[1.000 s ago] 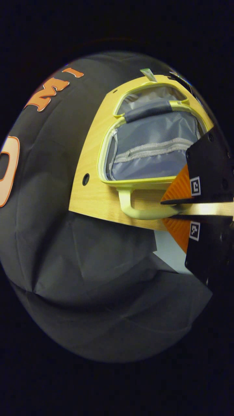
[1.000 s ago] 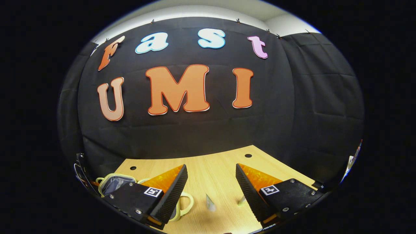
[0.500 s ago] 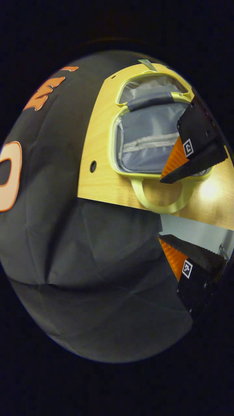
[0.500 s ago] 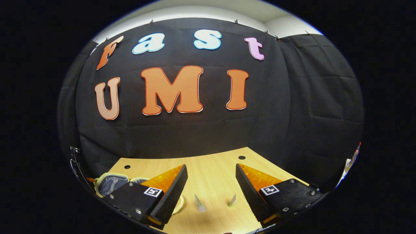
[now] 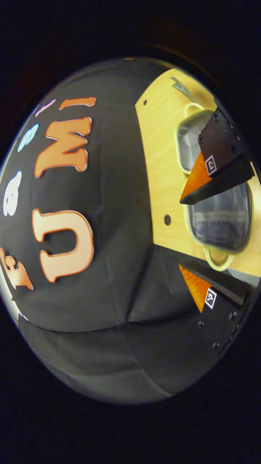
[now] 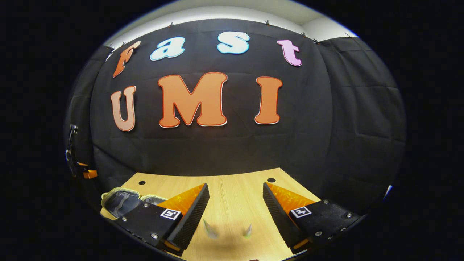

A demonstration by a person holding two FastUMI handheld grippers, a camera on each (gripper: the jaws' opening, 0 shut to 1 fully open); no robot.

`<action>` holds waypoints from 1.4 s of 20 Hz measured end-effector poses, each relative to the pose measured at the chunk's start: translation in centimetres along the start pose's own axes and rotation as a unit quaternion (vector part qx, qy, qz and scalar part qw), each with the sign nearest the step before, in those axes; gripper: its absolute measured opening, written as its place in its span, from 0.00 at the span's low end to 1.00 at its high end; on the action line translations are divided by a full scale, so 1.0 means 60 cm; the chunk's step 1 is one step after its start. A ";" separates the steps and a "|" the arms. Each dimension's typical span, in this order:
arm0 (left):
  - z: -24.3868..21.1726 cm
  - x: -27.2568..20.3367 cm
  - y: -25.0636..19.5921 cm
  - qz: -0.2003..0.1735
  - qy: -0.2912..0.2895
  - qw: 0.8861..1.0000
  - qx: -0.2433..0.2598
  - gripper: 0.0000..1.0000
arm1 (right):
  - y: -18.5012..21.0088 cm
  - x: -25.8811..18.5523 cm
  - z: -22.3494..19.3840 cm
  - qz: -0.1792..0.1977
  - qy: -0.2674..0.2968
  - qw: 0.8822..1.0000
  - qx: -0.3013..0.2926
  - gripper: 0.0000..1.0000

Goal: First open the suitcase, pack the skin care products into it, and then close the suitcase.

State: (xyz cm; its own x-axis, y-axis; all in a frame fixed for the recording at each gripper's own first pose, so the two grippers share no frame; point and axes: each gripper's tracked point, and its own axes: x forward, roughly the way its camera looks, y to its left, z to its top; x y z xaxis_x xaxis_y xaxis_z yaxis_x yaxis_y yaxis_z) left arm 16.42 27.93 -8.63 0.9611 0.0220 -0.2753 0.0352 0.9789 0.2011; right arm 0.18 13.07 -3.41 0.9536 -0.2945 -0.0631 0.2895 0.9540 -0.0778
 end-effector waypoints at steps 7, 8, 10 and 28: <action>0.136 -0.136 -0.238 -0.002 -0.091 0.994 -0.052 0.96 | -0.073 0.039 0.002 0.091 -0.004 0.996 -0.017 0.94; 0.147 -0.155 -0.272 -0.002 -0.102 0.993 -0.056 0.96 | -0.090 0.044 0.006 0.099 -0.007 0.995 -0.018 0.94; 0.158 -0.181 -0.324 0.008 -0.119 0.991 -0.062 0.96 | -0.118 0.049 0.010 0.115 -0.008 0.993 -0.019 0.95; 0.179 -0.221 -0.528 -0.037 -0.135 0.989 -0.054 0.96 | -0.154 0.053 0.022 0.116 -0.017 0.993 -0.008 0.94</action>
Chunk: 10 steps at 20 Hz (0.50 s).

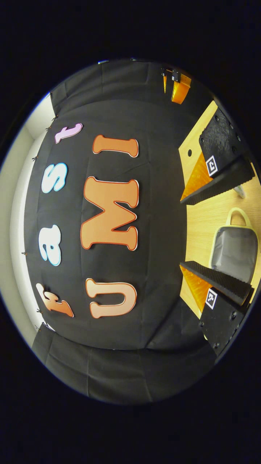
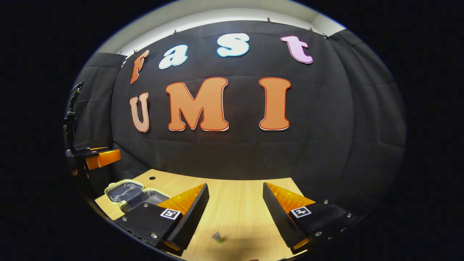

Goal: First open the suitcase, pack the skin care products into it, and then close the suitcase.

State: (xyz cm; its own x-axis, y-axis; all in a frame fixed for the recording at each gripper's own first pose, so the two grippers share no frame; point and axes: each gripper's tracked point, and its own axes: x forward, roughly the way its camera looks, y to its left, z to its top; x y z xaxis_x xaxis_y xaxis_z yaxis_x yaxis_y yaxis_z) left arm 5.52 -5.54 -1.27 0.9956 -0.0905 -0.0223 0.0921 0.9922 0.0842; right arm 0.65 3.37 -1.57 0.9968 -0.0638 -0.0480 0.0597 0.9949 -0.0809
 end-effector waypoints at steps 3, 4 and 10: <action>0.003 -0.003 0.000 0.000 -0.001 1.000 0.012 0.96 | 0.000 -0.002 0.001 0.005 0.000 1.000 -0.002 0.95; 0.005 -0.001 0.001 0.001 0.000 1.000 0.017 0.96 | 0.000 -0.002 0.001 0.007 -0.001 1.000 -0.003 0.95; 0.011 -0.003 -0.008 0.002 -0.003 1.000 0.024 0.96 | 0.001 -0.002 0.000 0.014 0.002 1.000 -0.005 0.95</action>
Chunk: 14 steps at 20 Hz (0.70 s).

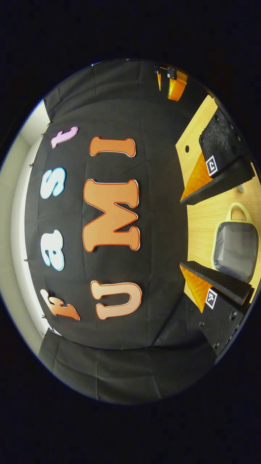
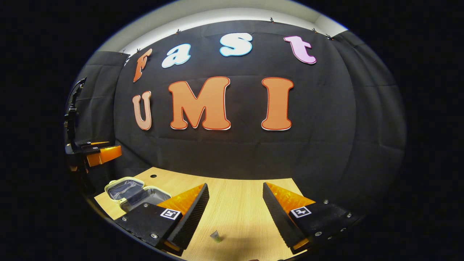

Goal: First open the suitcase, pack the skin care products into it, and then close the suitcase.

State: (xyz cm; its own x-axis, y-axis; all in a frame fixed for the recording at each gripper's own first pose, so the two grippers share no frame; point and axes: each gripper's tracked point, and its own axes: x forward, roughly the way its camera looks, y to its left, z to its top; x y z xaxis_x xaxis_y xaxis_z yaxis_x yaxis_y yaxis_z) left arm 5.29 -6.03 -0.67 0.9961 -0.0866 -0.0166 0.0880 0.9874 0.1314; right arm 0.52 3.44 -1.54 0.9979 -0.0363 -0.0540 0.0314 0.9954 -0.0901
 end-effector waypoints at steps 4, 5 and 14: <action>0.002 -0.002 -0.011 -0.002 0.000 1.000 0.003 0.96 | -0.002 -0.002 0.000 0.000 0.000 1.000 -0.003 0.95; 0.002 0.000 -0.012 -0.001 0.000 1.000 0.003 0.96 | -0.004 -0.001 -0.001 0.000 0.001 1.000 -0.003 0.94; -0.050 0.032 -0.080 -0.030 0.009 0.999 -0.007 0.95 | -0.022 -0.003 -0.022 -0.009 0.017 1.000 -0.002 0.95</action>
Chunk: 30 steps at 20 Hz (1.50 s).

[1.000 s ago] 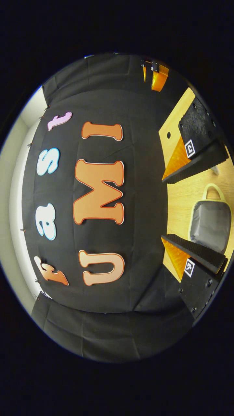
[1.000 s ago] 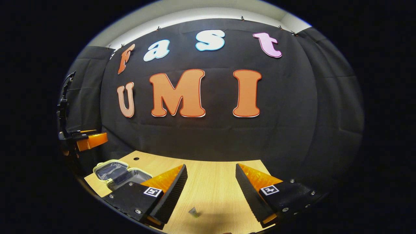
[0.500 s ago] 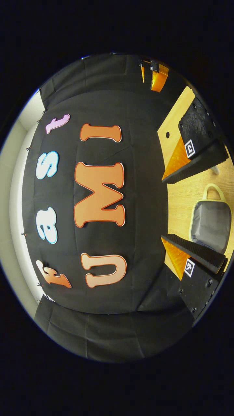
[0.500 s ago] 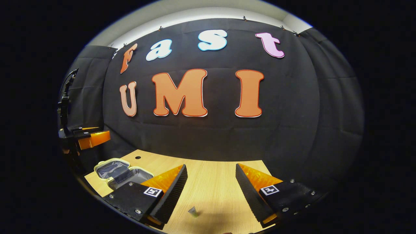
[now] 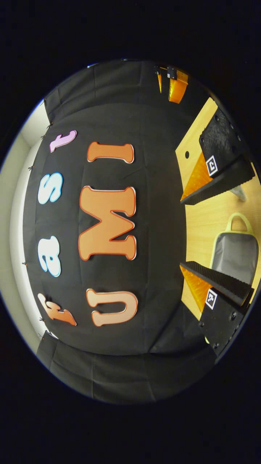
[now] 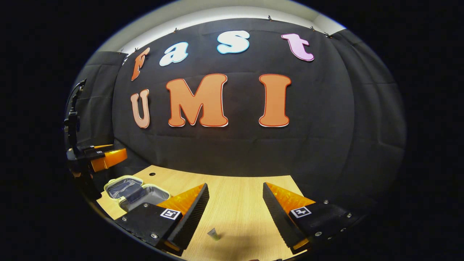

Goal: First open the suitcase, pack the skin care products into it, and then close the suitcase.

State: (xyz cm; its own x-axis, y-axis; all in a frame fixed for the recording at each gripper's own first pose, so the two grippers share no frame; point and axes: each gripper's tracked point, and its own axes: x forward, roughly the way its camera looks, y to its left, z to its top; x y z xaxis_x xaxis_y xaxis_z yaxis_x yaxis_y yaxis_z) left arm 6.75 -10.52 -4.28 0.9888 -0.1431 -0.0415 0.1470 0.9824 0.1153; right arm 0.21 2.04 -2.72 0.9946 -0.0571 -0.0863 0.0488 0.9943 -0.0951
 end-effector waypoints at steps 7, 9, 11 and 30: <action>-0.242 0.080 -0.168 -0.089 0.115 0.989 0.010 0.97 | -0.065 -0.010 -0.043 -0.032 0.037 0.999 -0.005 0.95; -0.321 0.093 -0.179 -0.089 0.164 0.982 0.022 0.95 | -0.085 -0.016 -0.054 -0.043 0.046 0.998 0.001 0.94; -0.394 0.097 -0.186 -0.086 0.201 0.975 0.029 0.96 | -0.104 -0.024 -0.065 -0.056 0.055 0.997 -0.002 0.94; -0.416 0.008 -0.146 -0.120 0.311 0.942 -0.041 0.33 | 0.022 0.025 -0.251 0.043 0.146 0.988 -0.006 0.95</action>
State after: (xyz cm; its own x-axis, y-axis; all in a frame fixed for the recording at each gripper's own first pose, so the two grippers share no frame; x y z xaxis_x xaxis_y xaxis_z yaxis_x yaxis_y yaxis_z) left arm 5.36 -16.18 -30.10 0.7180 -0.2891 -0.6331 0.3369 0.9403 -0.0473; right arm 0.39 1.90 -17.90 0.9261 0.0020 -0.3774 -0.0376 0.9955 -0.0870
